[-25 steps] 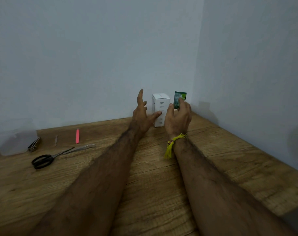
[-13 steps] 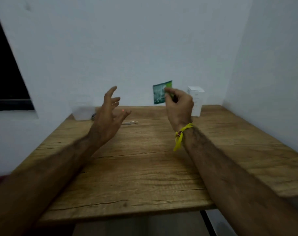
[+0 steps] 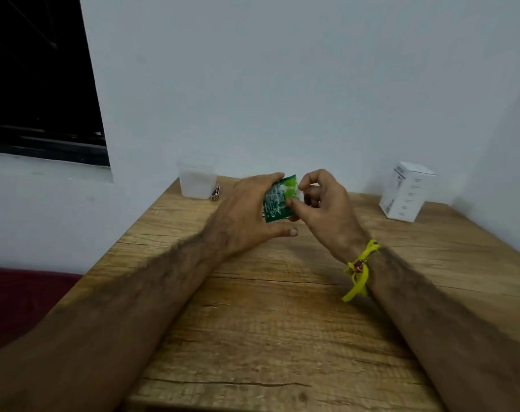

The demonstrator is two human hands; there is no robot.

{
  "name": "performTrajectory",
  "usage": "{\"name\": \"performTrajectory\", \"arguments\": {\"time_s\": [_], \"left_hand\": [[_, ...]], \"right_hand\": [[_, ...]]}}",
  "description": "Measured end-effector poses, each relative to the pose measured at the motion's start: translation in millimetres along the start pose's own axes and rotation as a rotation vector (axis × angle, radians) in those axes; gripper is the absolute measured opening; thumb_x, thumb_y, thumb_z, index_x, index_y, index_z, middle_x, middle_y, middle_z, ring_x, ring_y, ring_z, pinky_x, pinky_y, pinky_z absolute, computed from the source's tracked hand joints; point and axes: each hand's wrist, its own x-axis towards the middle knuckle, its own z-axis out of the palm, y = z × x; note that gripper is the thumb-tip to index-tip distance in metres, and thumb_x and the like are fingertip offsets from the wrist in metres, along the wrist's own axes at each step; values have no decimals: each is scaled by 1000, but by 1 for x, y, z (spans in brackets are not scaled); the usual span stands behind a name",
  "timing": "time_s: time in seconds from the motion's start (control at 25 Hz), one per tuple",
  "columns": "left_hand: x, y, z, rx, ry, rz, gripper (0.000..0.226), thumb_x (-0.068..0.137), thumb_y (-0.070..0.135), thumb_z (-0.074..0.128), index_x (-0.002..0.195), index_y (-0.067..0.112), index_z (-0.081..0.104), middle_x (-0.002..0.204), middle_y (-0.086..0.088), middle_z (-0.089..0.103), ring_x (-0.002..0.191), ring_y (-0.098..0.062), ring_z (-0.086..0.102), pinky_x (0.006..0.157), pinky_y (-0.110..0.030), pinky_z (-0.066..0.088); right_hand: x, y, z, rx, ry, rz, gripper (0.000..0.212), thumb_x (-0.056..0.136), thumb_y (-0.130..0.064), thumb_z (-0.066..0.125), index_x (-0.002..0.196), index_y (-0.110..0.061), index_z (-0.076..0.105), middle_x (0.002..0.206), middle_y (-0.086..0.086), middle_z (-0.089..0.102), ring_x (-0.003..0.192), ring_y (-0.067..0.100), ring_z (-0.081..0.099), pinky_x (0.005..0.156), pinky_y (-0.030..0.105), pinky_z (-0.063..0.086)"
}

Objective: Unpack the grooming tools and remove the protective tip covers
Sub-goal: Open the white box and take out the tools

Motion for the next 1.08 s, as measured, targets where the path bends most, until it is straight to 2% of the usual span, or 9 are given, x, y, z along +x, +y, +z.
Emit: {"name": "performTrajectory", "arguments": {"time_s": [0.12, 0.2, 0.32, 0.48, 0.56, 0.68, 0.8, 0.92, 1.08], "left_hand": [[1, 7, 3, 3, 89, 42, 79, 75, 55, 81, 140, 22, 52, 129, 6, 64, 118, -9, 57, 102, -38, 50], [-1, 8, 4, -91, 104, 7, 68, 76, 49, 82, 133, 21, 56, 121, 7, 66, 111, -7, 60, 95, -35, 55], [-5, 9, 7, -193, 119, -61, 67, 73, 49, 84, 126, 23, 54, 118, 10, 65, 110, -3, 61, 90, -24, 56], [-6, 9, 12, -182, 148, -95, 65, 71, 42, 88, 122, 27, 52, 113, 15, 61, 105, 4, 57, 81, -3, 44], [-7, 8, 12, -179, 140, -113, 64, 71, 42, 88, 121, 29, 50, 112, 15, 60, 102, 6, 57, 76, 1, 43], [-8, 8, 11, -177, 134, -96, 65, 72, 44, 87, 122, 29, 49, 111, 14, 60, 102, 6, 58, 76, -2, 47], [-8, 12, 8, -190, 170, -62, 66, 73, 41, 87, 126, 29, 51, 110, 19, 59, 106, 2, 59, 84, -19, 57], [-7, 14, 4, -221, 209, -21, 68, 73, 33, 89, 133, 26, 55, 111, 26, 58, 110, 5, 58, 82, -34, 62], [-9, 21, 7, -136, 190, 16, 79, 74, 32, 88, 143, 21, 52, 127, 9, 60, 119, -9, 56, 93, -42, 57]], "right_hand": [[-4, 0, 0, -39, -74, 14, 31, 88, -3, 71, 109, -9, 48, 84, 19, 71, 78, 31, 69, 64, 39, 59], [-5, 2, 1, -12, -92, 7, 32, 88, -3, 71, 111, -7, 50, 85, 16, 73, 80, 24, 71, 70, 32, 59], [-6, 2, -2, 140, -90, 49, 22, 91, -4, 68, 109, -6, 54, 88, 10, 76, 87, 18, 75, 74, 31, 61], [-4, 3, -6, 267, -92, 195, 16, 97, -9, 62, 106, 3, 61, 88, 20, 75, 87, 29, 75, 75, 40, 63], [-4, 3, -7, 272, -112, 229, 14, 96, -9, 62, 102, 4, 64, 85, 21, 75, 81, 28, 75, 72, 37, 62], [-5, 0, -9, 300, -86, 260, 11, 95, -9, 64, 98, 2, 66, 81, 15, 75, 73, 21, 74, 67, 33, 62], [-3, -1, -10, 365, -39, 315, 16, 94, -10, 66, 100, 5, 66, 86, 18, 75, 71, 23, 72, 66, 32, 63], [-1, -2, -14, 436, 3, 358, 15, 93, -12, 67, 99, 1, 68, 91, 22, 74, 73, 27, 72, 64, 31, 62], [1, -2, -17, 485, 97, 384, 11, 89, -12, 72, 93, -2, 72, 92, 18, 74, 77, 23, 72, 64, 31, 61]]}}
